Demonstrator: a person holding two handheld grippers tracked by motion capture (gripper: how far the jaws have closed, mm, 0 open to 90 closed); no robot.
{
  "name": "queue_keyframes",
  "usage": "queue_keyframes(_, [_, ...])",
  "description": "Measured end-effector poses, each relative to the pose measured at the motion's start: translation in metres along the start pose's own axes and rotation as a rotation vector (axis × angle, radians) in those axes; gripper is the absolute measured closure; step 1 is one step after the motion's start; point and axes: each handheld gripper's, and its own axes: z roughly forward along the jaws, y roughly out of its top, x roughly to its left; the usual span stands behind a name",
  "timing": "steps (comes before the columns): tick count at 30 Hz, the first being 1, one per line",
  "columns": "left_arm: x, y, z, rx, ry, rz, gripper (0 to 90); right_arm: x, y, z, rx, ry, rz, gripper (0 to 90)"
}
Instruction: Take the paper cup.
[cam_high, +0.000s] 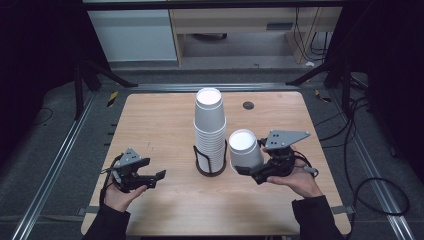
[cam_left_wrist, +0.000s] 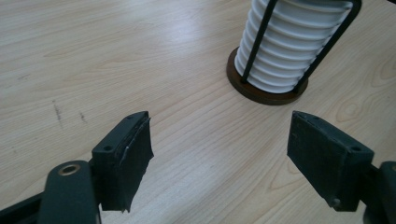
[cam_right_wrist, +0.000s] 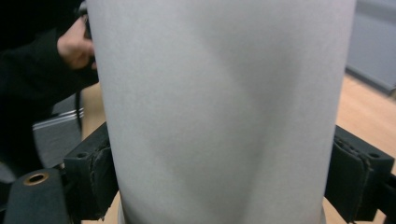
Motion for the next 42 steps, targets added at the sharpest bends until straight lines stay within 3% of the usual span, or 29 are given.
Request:
queue_keyframes(5, [-0.005,0.003,-0.002,0.0,-0.029,0.014,21.0,0.002,-0.012,0.014,0.035,0.048,0.006,12.9])
queue_keyframes(6, [-0.007,0.004,-0.003,0.0,-0.043,0.024,20.8,0.005,-0.018,0.021,0.056,0.076,0.007,13.0])
queue_keyframes(20, [-0.033,0.016,-0.007,0.002,-0.17,0.107,17.3,0.022,-0.042,0.068,0.197,0.229,-0.036,13.0])
queue_keyframes(27, [-0.041,0.019,-0.008,-0.003,-0.228,0.126,15.9,0.026,-0.042,0.081,0.221,0.254,-0.05,13.0])
queue_keyframes(35, [-0.046,0.021,-0.007,-0.002,-0.263,0.148,15.7,0.028,-0.039,0.092,0.228,0.257,-0.071,13.0])
queue_keyframes(42, [-0.052,0.023,-0.007,-0.01,-0.318,0.158,15.7,0.03,-0.039,0.105,0.258,0.259,-0.097,13.0])
